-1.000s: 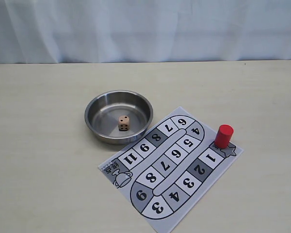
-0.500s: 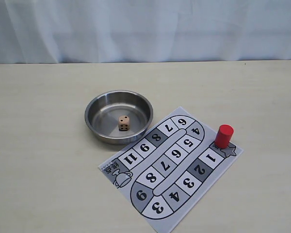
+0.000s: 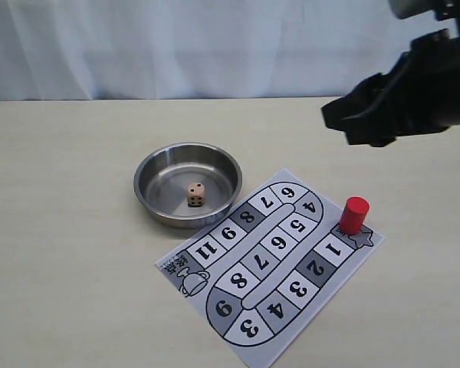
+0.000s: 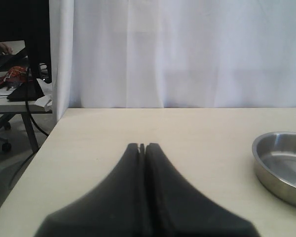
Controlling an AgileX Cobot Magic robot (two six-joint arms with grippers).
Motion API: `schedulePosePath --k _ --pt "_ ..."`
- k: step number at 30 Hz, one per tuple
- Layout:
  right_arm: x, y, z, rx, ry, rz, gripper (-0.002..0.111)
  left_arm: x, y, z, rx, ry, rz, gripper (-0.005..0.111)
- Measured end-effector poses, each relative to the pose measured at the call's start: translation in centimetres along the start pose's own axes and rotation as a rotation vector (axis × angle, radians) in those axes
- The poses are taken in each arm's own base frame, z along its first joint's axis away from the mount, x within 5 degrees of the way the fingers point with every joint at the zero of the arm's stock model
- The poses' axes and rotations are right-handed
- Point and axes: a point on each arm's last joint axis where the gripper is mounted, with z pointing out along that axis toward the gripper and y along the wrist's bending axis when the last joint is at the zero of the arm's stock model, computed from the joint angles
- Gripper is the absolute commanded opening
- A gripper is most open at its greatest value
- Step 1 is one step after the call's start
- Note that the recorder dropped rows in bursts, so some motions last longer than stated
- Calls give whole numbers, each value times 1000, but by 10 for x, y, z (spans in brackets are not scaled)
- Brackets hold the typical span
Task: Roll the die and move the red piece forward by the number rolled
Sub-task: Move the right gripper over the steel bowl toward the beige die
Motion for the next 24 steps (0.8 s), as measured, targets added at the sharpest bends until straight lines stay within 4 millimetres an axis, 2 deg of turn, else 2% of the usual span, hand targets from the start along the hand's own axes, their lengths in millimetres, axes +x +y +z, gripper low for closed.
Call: schedulePosePath --k 8,13,18,24 --pt "-25 23 57 -109 87 -16 57 0 0 0 0 0 0 0" --pt "-33 31 100 -139 146 14 57 0 0 0 0 0 0 0" --pt "-37 30 137 -141 191 60 56 0 0 0 0 0 0 0" --pt "-30 35 175 -154 251 63 56 0 0 0 0 0 0 0"
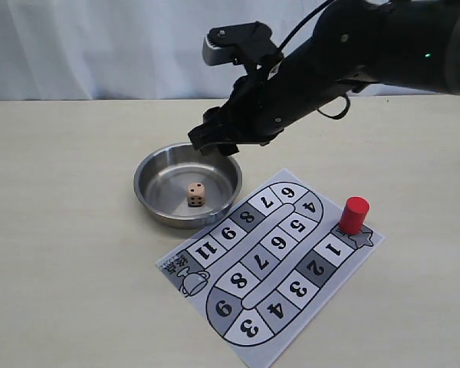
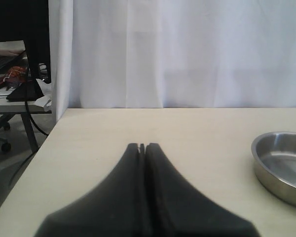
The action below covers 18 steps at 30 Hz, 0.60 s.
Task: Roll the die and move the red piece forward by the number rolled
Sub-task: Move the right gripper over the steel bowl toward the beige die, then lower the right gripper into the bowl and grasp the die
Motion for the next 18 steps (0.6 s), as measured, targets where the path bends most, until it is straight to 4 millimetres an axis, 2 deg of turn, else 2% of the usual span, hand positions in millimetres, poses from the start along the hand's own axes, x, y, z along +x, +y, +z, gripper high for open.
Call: schedulePosePath --k 5,8,11,18 --pt "1 2 29 4 3 -4 56 0 0 0 0 0 0 0" --pt "6 6 58 17 -26 -15 56 0 0 0 0 0 0 0" --pt "11 5 79 29 -37 -11 56 0 0 0 0 0 0 0" --pt "0 3 109 5 -23 23 56 0 0 0 0 0 0 0"
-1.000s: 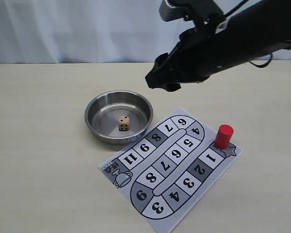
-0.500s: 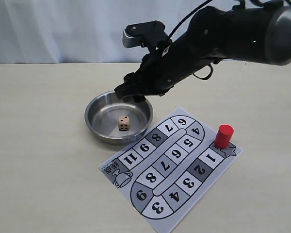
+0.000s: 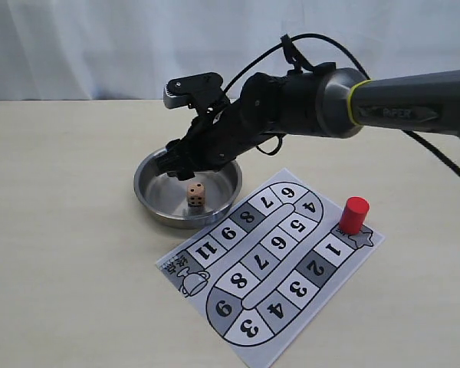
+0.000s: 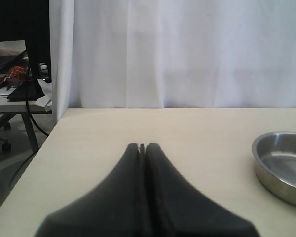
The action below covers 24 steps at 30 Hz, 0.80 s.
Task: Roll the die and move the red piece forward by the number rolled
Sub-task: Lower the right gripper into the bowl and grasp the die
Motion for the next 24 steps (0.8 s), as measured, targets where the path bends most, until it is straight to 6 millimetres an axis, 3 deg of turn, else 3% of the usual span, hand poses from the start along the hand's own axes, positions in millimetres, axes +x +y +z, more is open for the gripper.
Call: schedulePosePath --k 8,24 --pt "15 -8 36 25 95 -75 56 0 0 0 0 0 0 0" --pt "26 -11 50 32 129 -49 56 0 0 0 0 0 0 0"
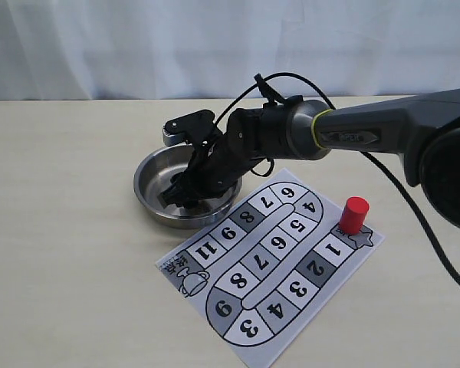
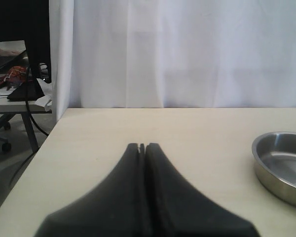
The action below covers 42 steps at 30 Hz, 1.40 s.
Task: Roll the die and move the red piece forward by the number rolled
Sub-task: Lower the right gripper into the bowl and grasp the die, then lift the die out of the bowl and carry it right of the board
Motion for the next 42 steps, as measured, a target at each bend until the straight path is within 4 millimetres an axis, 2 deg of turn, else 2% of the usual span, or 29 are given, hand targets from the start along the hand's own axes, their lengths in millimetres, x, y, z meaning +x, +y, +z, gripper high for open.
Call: schedulePosePath --k 16,18,24,27,30,36,39,42 --pt "2 -1 6 3 2 16 54 0 0 0 0 0 0 0" --pt "3 -1 6 3 3 16 46 0 0 0 0 0 0 0" --pt "3 -1 6 2 2 18 6 0 0 0 0 0 0 0" --pt "2 -1 5 2 0 17 4 0 0 0 0 0 0 0" --pt "-6 0 -7 5 -29 4 4 0 0 0 0 0 0 0" --pt "-29 6 -53 -1 -107 -17 4 0 0 0 0 0 0 0" --pt "-32 8 -72 -4 -85 -27 4 0 0 0 0 0 0 0" --pt "-27 8 -86 11 -24 -22 4 0 0 0 0 0 0 0"
